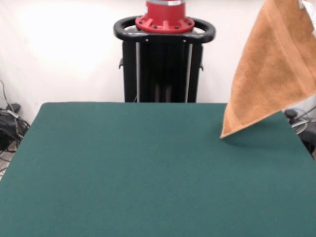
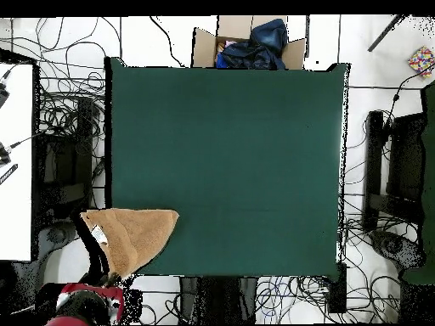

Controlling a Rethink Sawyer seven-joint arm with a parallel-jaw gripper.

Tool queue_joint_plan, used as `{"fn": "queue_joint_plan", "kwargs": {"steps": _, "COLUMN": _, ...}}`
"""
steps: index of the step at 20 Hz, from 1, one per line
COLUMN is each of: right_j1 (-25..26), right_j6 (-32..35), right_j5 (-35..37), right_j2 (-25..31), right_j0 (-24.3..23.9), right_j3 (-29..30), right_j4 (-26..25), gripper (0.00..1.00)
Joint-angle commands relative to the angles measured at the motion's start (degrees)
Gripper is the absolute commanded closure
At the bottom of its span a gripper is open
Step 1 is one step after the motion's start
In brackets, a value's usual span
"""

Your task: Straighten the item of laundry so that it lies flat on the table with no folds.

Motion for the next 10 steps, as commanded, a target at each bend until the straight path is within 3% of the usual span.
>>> {"fn": "queue_joint_plan", "kwargs": {"steps": 1, "right_j1": 1.6, "right_j6": 11.6, "right_j5": -1.8, "right_j2": -6.7, "right_j0": -0.6, "right_j3": 11.4, "right_j4": 0.3, "gripper": 1.0}}
{"fn": "queue_joint_plan", "kwargs": {"steps": 10, "right_j1": 0.9, "right_j6": 12.3, "right_j5": 0.9, "right_j2": -7.1, "right_j0": 0.3, "right_j3": 10.0, "right_j4": 0.6, "gripper": 1.0}}
